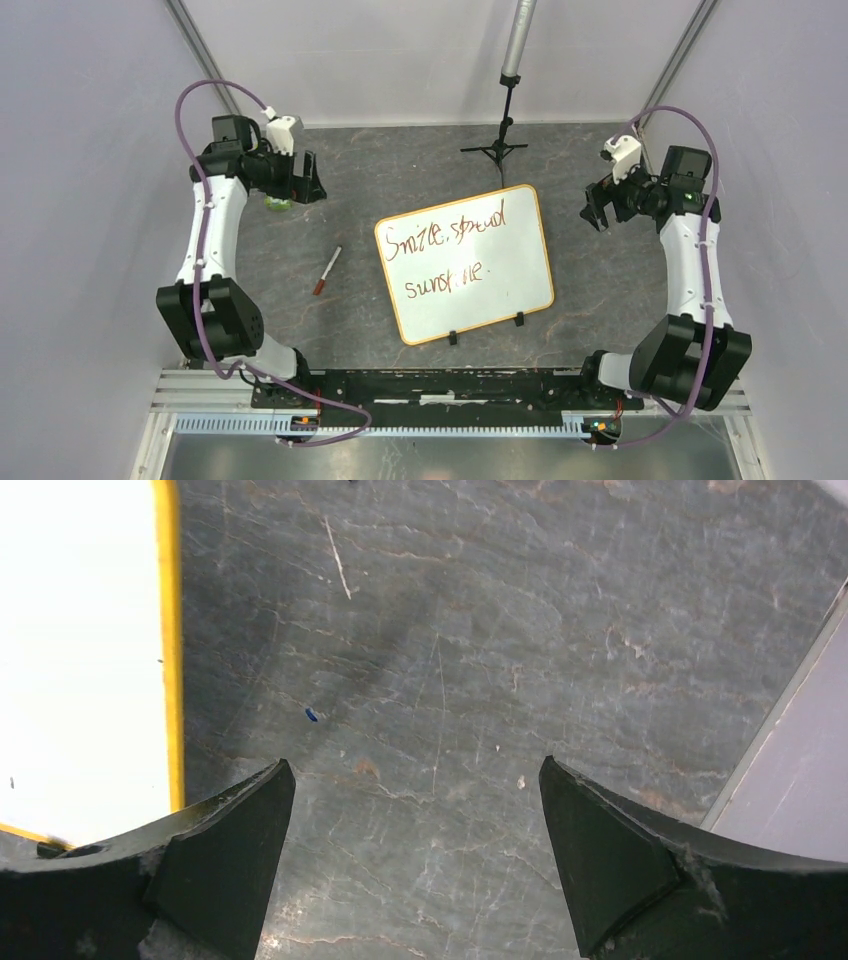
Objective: Write a sentence on the whiteboard
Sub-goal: Reset both arms
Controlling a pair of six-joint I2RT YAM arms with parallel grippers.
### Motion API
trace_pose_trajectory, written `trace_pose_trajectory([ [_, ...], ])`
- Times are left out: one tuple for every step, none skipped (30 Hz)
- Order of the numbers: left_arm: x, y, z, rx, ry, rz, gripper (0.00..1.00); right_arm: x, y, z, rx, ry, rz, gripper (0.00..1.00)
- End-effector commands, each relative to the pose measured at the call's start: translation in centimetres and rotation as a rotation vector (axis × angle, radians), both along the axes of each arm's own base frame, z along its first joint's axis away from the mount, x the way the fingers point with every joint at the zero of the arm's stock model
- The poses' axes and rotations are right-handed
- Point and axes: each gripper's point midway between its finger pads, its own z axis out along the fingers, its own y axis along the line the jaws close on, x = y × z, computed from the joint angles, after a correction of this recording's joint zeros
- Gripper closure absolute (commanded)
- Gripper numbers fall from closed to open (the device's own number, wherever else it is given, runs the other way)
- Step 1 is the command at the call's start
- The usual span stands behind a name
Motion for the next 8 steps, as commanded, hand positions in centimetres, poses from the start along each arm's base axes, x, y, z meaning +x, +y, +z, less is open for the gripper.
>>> trace_pose_trajectory([
  [1.5,0.7,1.5,-0.095,-0.043,0.166,0.0,1.1,-1.8,-0.7,0.018,0.003,-0.05,0.02],
  [1.6,1.1,1.2,-0.085,-0.045,0.19,0.0,1.1,-2.0,-1.0,0.029,0.005,-0.057,0.02],
  [1.5,1.3,0.8,-0.079,-0.037,0.202,0.0,1.2,-2.2,-1.4,0.039,0.011,-0.066,0.02],
  [1.5,1.5,0.4,-0.074,-0.03,0.21,0.0,1.2,-2.3,-1.8,0.046,0.017,-0.074,0.02],
  [1.4,1.8,0.2,-0.074,-0.027,0.221,0.0,1.2,-2.3,-2.1,0.053,0.024,-0.076,0.02],
  [1.3,2.1,-0.3,-0.075,-0.02,0.233,0.0,1.2,-2.3,-2.3,0.057,0.029,-0.074,0.02],
  [1.2,2.3,-0.5,-0.068,-0.018,0.243,0.0,1.1,-2.3,-2.4,0.061,0.035,-0.077,0.02],
  [1.0,2.5,-0.9,-0.064,-0.016,0.252,0.0,1.0,-2.3,-2.6,0.063,0.04,-0.078,0.02],
])
